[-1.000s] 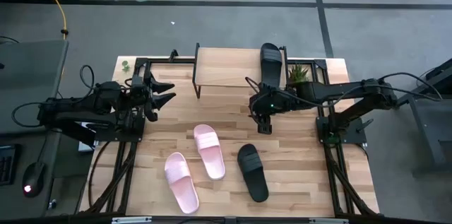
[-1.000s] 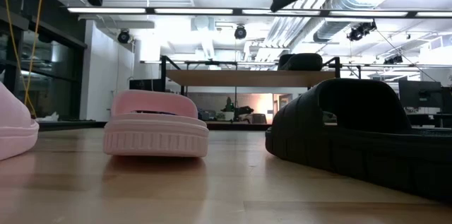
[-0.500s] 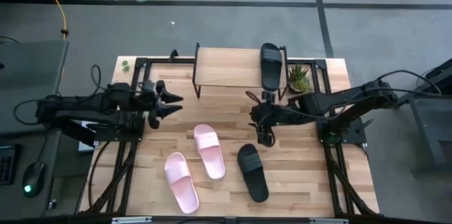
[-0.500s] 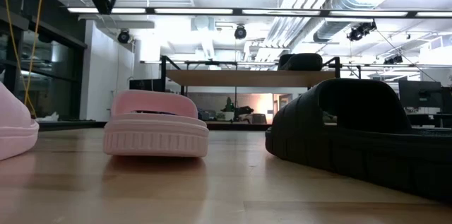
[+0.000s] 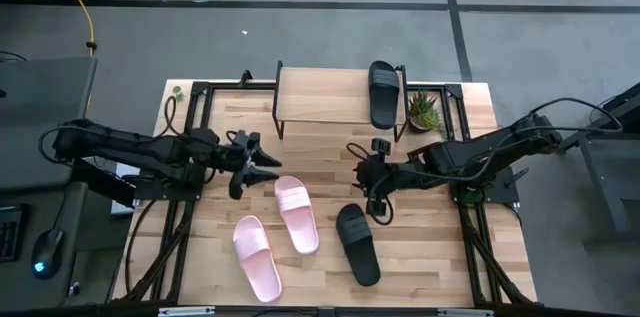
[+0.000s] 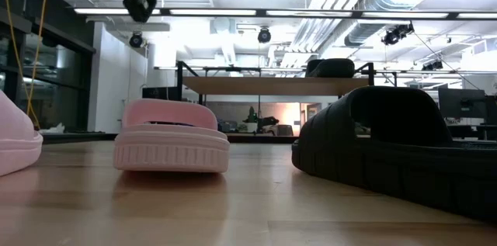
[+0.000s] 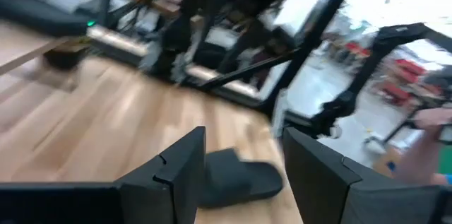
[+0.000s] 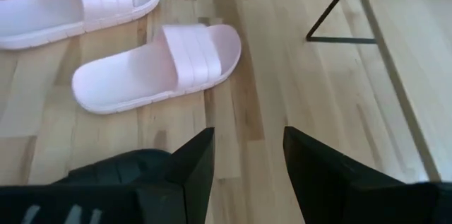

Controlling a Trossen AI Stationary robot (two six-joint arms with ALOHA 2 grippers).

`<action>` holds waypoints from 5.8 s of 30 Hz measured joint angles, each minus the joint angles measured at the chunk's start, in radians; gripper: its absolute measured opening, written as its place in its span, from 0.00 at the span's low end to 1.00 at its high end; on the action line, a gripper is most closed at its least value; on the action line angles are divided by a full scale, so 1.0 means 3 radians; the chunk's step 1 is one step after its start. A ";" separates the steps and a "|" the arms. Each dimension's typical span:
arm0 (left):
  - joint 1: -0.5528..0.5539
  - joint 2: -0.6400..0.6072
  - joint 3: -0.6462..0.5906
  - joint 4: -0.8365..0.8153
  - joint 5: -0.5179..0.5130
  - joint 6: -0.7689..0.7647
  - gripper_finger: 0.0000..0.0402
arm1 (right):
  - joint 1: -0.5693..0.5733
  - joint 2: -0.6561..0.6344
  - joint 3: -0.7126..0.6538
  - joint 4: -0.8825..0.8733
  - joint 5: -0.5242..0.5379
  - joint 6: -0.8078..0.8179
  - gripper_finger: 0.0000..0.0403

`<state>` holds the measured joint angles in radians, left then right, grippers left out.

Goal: Pick and place slides into the shelf
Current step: Put the black slipper on the shelf

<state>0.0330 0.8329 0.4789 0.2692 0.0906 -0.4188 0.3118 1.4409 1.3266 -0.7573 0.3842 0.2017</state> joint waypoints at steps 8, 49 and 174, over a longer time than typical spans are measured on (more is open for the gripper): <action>-0.0344 0.0070 0.0000 0.0313 -0.0005 0.0214 0.44 | 0.0012 0.0216 0.0000 0.0128 -0.0221 -0.0094 0.40; -0.0419 0.0069 0.0000 0.0261 -0.0275 0.0159 0.44 | 0.1001 0.0769 0.0000 -0.0034 0.0072 0.0465 0.40; -0.0418 0.0069 0.0000 0.0219 -0.0280 0.0069 0.44 | 0.1208 0.2138 0.0652 -0.0871 0.0796 0.0729 0.05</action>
<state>-0.0922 0.8536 0.4789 0.3347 0.0067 -0.3981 0.6743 2.0823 1.5223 -1.0187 0.6231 0.4205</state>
